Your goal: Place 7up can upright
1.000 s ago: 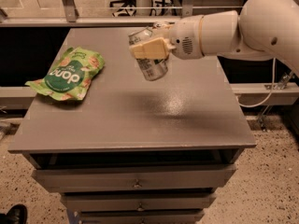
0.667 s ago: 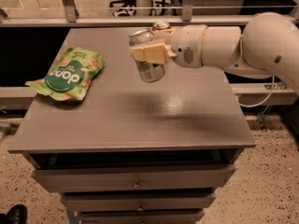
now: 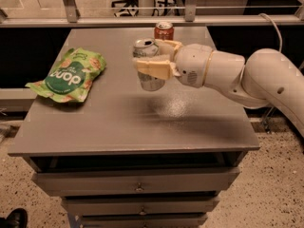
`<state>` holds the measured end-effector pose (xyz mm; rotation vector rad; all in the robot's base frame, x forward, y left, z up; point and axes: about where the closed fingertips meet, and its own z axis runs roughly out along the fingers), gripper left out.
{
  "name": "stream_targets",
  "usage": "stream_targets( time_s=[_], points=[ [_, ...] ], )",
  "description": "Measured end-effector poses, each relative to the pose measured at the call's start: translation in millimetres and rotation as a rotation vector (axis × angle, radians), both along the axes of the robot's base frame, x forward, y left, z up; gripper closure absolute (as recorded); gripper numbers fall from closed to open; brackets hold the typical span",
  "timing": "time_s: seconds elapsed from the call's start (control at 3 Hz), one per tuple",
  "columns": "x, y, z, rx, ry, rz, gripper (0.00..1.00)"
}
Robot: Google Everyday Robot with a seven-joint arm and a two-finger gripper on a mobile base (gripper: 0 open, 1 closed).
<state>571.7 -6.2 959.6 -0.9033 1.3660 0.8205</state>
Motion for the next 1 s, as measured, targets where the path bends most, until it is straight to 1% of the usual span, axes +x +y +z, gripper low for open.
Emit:
stream_targets(
  time_s=[0.33,0.67,1.0],
  points=[
    [-1.6,-2.1,-14.9,-0.022,-0.037,0.028,1.0],
    [-2.9,-5.2,-32.0,-0.013,-0.037,0.049,1.0],
    [-3.3,-10.2,-43.4,0.034,-0.034,0.043,0.84]
  ],
)
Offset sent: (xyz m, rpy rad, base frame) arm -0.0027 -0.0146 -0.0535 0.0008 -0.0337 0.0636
